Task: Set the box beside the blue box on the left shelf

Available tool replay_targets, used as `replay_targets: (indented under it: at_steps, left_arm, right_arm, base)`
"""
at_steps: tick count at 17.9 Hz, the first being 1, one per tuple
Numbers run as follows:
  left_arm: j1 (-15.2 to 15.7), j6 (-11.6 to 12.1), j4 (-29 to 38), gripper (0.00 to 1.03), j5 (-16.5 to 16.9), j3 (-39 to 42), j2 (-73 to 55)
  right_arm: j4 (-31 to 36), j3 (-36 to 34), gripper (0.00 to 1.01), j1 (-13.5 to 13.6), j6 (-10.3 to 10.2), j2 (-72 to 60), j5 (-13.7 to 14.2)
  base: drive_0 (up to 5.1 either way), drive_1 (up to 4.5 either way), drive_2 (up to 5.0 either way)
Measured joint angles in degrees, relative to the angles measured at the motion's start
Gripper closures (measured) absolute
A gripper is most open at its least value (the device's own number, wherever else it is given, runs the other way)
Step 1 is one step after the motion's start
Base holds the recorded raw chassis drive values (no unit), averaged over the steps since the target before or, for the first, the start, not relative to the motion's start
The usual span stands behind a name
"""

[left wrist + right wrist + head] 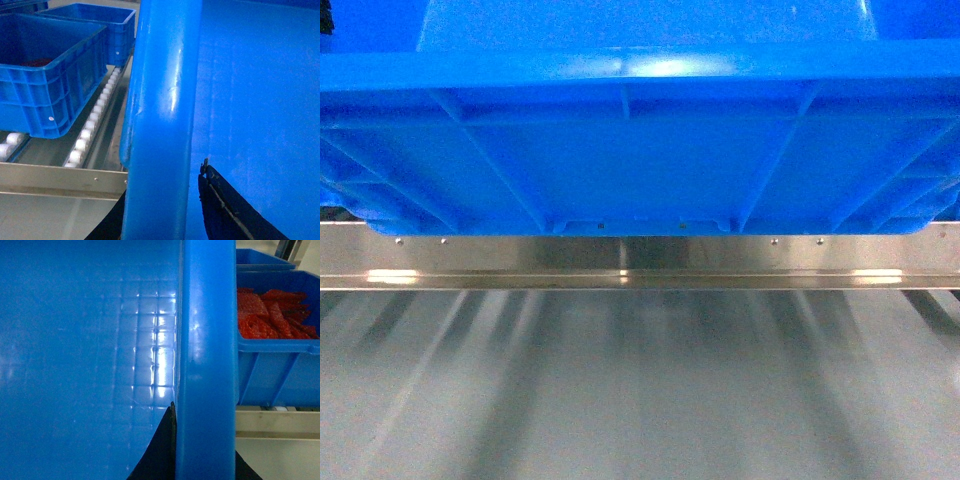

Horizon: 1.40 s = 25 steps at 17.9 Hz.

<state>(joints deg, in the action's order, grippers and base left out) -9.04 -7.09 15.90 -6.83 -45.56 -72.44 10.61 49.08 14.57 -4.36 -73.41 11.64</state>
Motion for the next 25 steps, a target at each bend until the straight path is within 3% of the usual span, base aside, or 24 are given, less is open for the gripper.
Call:
replay_targets:
  at_steps: [16,25]
  left_arm:
    - [0.0,0.0,0.0,0.73,0.0,0.0,0.0]
    - [0.0,0.0,0.0,0.73,0.0,0.0,0.0]
  right_arm:
    - [-0.1,0.0,0.94,0.0,0.0,0.0,0.0]
    - [0.1,0.0,0.94,0.0,0.0,-0.2,0.0]
  base:
    - [0.1,4.35,-4.2]
    - [0.0,0.00,0.0]
